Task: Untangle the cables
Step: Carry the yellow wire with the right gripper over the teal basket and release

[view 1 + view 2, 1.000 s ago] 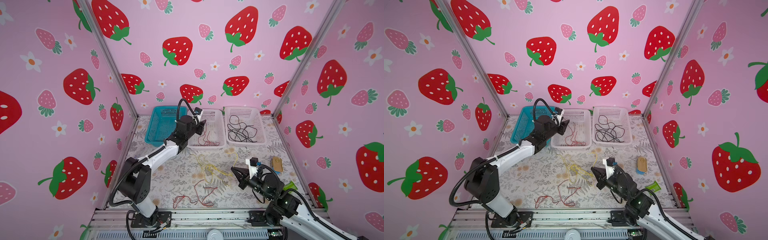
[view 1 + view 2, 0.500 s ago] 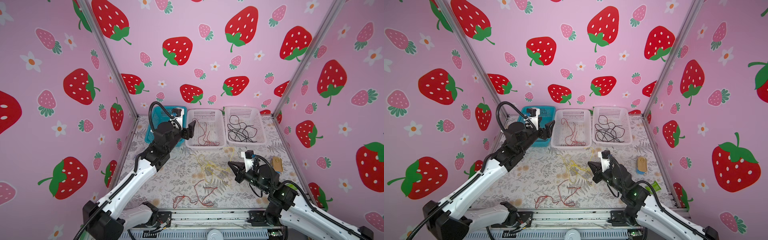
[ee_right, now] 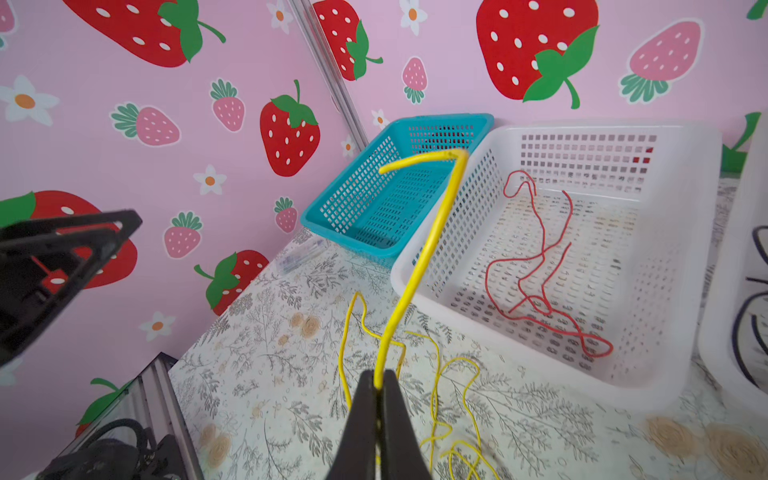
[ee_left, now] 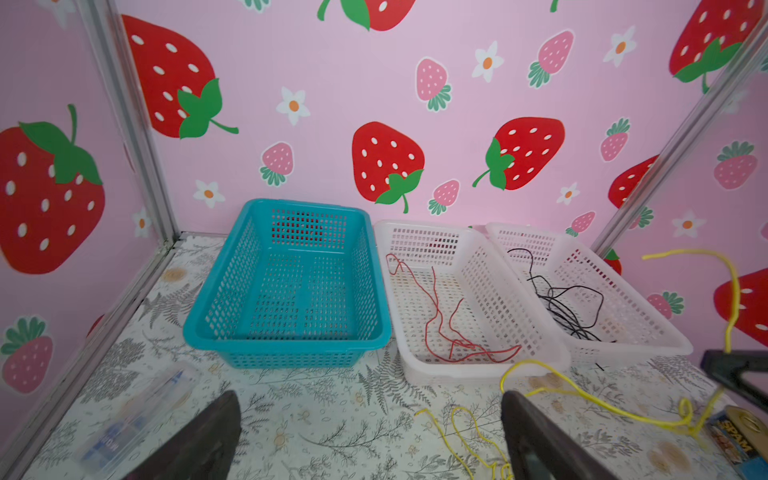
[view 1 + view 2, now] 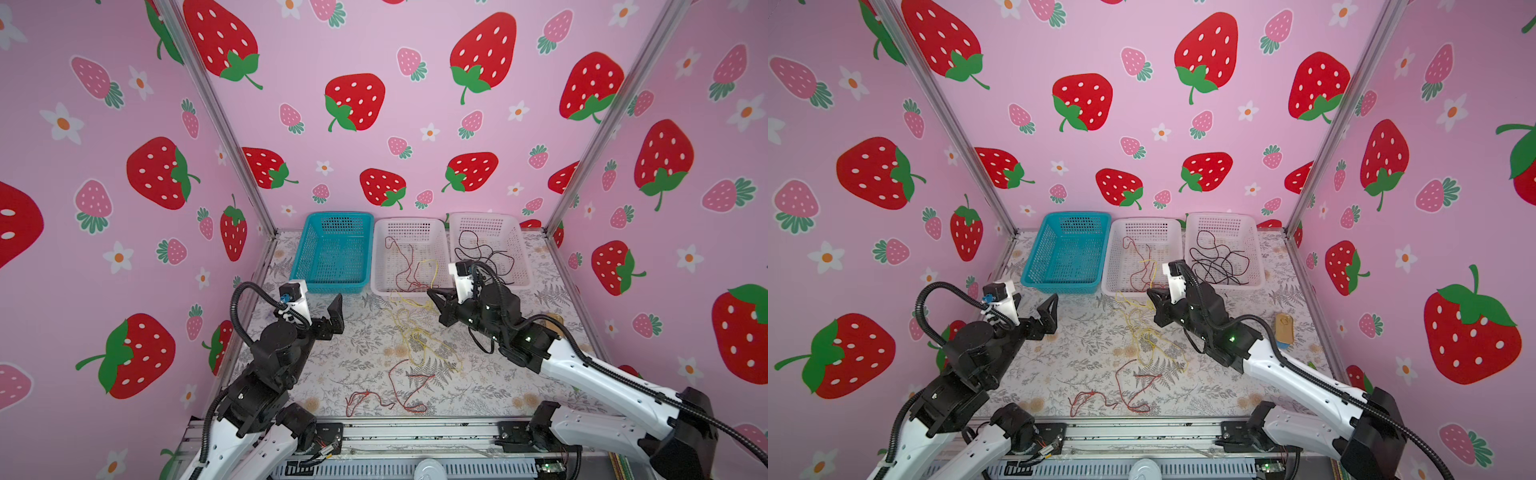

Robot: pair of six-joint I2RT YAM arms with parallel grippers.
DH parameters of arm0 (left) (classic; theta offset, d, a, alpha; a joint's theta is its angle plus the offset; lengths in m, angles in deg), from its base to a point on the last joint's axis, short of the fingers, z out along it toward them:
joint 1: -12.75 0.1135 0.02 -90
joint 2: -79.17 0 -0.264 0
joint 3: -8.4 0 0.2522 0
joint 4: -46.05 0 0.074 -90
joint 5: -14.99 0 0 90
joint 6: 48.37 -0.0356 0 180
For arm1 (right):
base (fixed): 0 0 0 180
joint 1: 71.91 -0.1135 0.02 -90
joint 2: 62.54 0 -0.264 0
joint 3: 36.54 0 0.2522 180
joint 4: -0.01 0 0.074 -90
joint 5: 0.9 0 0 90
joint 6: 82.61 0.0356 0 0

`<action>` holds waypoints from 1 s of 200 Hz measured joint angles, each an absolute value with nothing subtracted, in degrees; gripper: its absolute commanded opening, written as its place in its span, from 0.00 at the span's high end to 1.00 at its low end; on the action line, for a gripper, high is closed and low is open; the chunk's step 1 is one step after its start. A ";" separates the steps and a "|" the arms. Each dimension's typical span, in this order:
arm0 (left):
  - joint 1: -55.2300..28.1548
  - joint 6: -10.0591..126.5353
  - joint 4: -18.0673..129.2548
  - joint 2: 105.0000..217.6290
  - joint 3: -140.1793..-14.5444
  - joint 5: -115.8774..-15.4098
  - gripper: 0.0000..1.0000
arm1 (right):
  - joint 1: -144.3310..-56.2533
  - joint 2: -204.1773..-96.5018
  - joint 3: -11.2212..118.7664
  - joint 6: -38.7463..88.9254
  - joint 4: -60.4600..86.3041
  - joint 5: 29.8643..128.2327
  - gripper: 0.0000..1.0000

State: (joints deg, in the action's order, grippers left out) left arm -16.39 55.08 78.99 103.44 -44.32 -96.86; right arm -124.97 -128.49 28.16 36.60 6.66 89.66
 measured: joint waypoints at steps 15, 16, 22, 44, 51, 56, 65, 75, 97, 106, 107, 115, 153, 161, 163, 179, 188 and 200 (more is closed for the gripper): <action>-16.39 55.63 79.41 100.25 -40.80 -98.98 0.01 | -124.97 -132.49 32.00 36.47 6.57 89.68 1.00; -16.39 55.65 79.43 100.12 -40.65 -99.09 0.01 | -124.97 -132.67 32.20 36.47 6.55 89.68 1.00; -16.39 55.89 79.67 99.36 -39.67 -99.88 0.01 | -124.97 -134.33 33.75 36.47 6.55 89.70 1.00; -16.39 56.53 80.33 98.33 -38.25 -101.73 0.01 | -124.97 -140.08 39.09 36.49 6.37 89.72 1.00; -16.37 56.55 80.41 98.29 -38.22 -102.22 0.01 | -124.97 -141.89 40.75 36.54 6.31 89.72 1.00; -16.37 56.59 80.41 98.26 -38.22 -102.54 0.01 | -124.97 -143.14 41.88 36.54 6.29 89.72 1.00; -16.35 56.55 80.41 98.24 -38.22 -103.18 0.01 | -124.97 -145.47 43.87 36.58 6.07 89.70 1.00; -16.35 56.53 80.46 98.07 -38.22 -103.75 0.01 | -124.97 -147.84 45.91 36.73 6.02 89.68 1.00; -16.35 56.64 80.68 96.71 -38.18 -104.84 0.01 | -124.97 -153.69 50.91 36.93 5.65 89.57 1.00; -16.35 56.61 80.68 96.10 -38.18 -105.10 0.01 | -124.97 -156.21 53.21 37.00 5.67 89.48 1.00; -16.35 56.64 80.68 96.06 -38.18 -105.12 0.01 | -124.97 -156.38 53.36 37.00 5.72 89.51 1.00; -16.35 56.61 80.65 95.64 -38.16 -105.47 0.01 | -124.97 -158.65 55.63 37.08 5.76 89.42 1.00; -16.35 56.48 80.70 95.29 -38.11 -106.11 0.01 | -124.97 -169.78 66.76 37.21 6.40 88.63 1.00; -16.35 56.48 80.68 95.29 -38.09 -106.11 0.01 | -124.97 -172.10 69.16 37.21 6.68 88.37 1.00; -16.35 56.46 80.68 95.29 -38.09 -106.11 0.01 | -124.97 -172.62 69.66 37.21 6.68 88.43 1.00; -16.35 56.46 80.70 95.36 -38.05 -106.08 0.01 | -124.97 -176.86 73.99 37.34 7.60 87.89 1.00; -16.35 56.44 80.70 95.40 -38.05 -106.08 0.01 | -124.97 -179.18 76.57 37.34 8.21 87.56 1.00; -16.35 56.44 80.70 95.47 -38.05 -106.06 0.01 | -124.97 -182.39 80.11 37.32 9.08 86.97 1.00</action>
